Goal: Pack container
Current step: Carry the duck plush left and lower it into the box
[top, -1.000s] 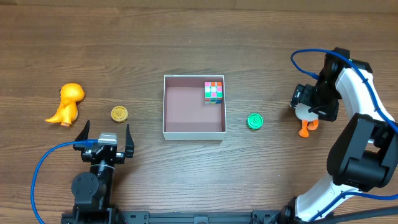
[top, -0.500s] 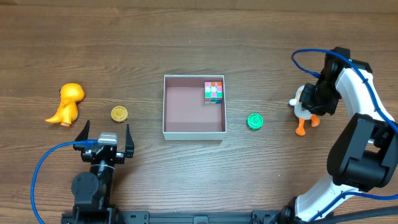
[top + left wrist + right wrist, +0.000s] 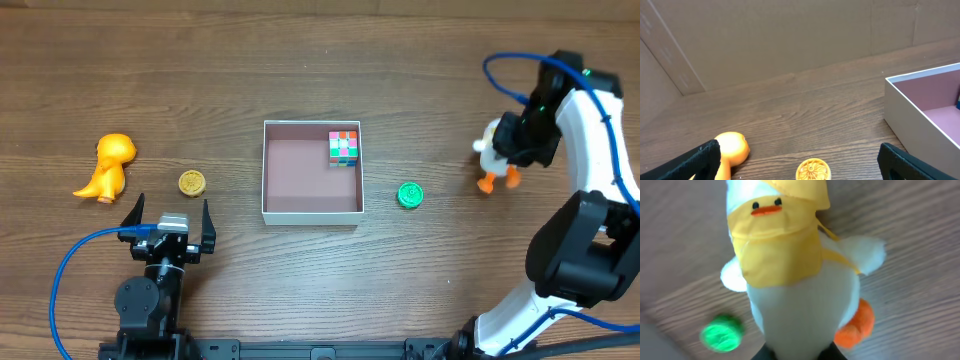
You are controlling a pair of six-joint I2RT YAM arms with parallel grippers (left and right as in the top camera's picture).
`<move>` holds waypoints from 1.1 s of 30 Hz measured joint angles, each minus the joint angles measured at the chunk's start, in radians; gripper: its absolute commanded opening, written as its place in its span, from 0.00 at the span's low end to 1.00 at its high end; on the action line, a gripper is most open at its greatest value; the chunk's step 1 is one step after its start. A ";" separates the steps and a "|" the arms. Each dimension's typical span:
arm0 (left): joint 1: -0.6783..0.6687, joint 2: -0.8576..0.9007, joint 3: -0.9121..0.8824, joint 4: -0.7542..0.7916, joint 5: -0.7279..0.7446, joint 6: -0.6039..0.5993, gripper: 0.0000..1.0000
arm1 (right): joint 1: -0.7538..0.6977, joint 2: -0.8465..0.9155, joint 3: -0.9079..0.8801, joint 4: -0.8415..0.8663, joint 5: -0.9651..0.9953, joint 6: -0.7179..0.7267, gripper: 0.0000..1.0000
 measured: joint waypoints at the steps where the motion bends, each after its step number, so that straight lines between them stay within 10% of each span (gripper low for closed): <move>1: 0.000 0.000 0.000 0.000 0.000 0.000 1.00 | 0.002 0.000 0.038 -0.029 -0.027 0.002 0.11; 13: 0.000 0.000 0.000 0.000 0.000 0.000 1.00 | 0.216 -0.002 0.456 -0.316 -0.254 0.008 0.09; 33: 0.000 0.000 0.000 0.000 0.000 0.000 1.00 | 0.706 -0.004 0.343 -0.318 -0.194 0.150 0.09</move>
